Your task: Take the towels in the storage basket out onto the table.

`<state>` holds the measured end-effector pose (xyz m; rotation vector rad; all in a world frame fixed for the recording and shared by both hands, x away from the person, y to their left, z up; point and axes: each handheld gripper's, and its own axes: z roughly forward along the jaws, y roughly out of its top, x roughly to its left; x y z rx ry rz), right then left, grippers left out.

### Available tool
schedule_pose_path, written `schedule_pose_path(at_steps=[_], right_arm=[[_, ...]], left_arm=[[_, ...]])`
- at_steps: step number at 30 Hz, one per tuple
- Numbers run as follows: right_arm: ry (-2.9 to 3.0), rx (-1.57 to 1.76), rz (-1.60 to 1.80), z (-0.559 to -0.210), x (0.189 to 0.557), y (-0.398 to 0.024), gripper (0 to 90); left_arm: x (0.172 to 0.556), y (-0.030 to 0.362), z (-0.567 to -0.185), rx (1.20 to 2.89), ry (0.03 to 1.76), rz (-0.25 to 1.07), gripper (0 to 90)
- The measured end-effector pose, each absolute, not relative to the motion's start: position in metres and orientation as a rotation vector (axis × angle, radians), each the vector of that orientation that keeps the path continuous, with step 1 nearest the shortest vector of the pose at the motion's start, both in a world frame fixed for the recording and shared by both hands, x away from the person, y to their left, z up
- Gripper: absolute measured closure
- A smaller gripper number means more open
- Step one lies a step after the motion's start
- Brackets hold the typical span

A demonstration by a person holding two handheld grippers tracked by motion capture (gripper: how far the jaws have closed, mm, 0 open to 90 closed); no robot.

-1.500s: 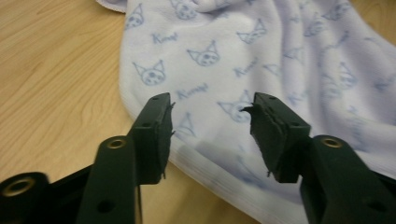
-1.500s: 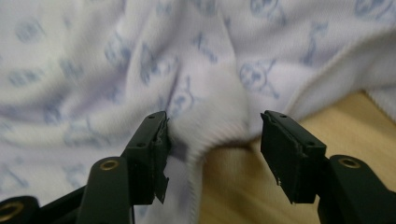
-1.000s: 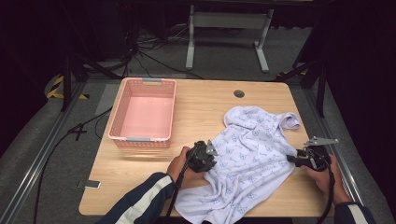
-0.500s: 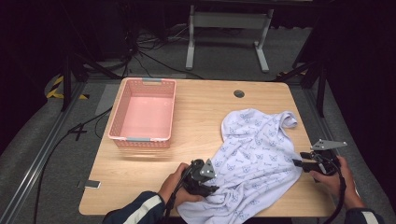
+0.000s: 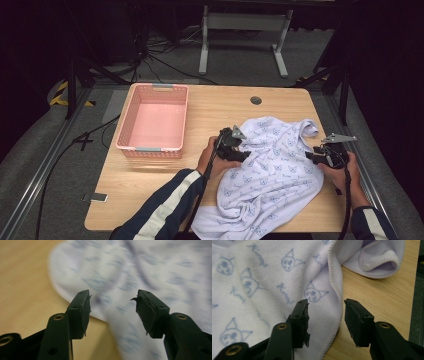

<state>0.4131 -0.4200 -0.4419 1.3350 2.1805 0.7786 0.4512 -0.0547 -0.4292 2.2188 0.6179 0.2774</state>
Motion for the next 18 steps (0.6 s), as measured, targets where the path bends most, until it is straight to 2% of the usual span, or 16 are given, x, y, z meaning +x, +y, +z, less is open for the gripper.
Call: schedule_pose_path(at_steps=[1,6,8,9,12,13,18], right_arm=[[2.181,1.349,0.772,-0.444,0.414,-0.420,57.6],[2.193,1.359,0.778,-0.447,0.415,-0.423,61.4],[2.205,1.362,0.804,-0.448,0.414,-0.424,65.6],[2.206,1.357,0.800,-0.448,0.414,-0.423,68.7],[2.221,1.338,0.801,-0.448,0.413,-0.422,72.6],[2.231,1.335,0.801,-0.447,0.411,-0.422,79.1],[2.277,1.280,0.780,-0.444,0.397,-0.424,84.8]], left_arm=[[0.467,-0.060,-0.431,2.184,0.671,0.272,48.8],[0.487,-0.070,-0.443,2.234,0.735,0.335,49.7],[0.493,-0.074,-0.453,2.257,0.756,0.370,52.3],[0.496,-0.075,-0.459,2.269,0.754,0.324,55.9],[0.496,-0.073,-0.458,2.279,0.720,0.273,74.7],[0.491,-0.073,-0.456,2.326,0.671,0.259,83.2],[0.459,-0.064,-0.450,2.425,0.564,0.347,86.4]])
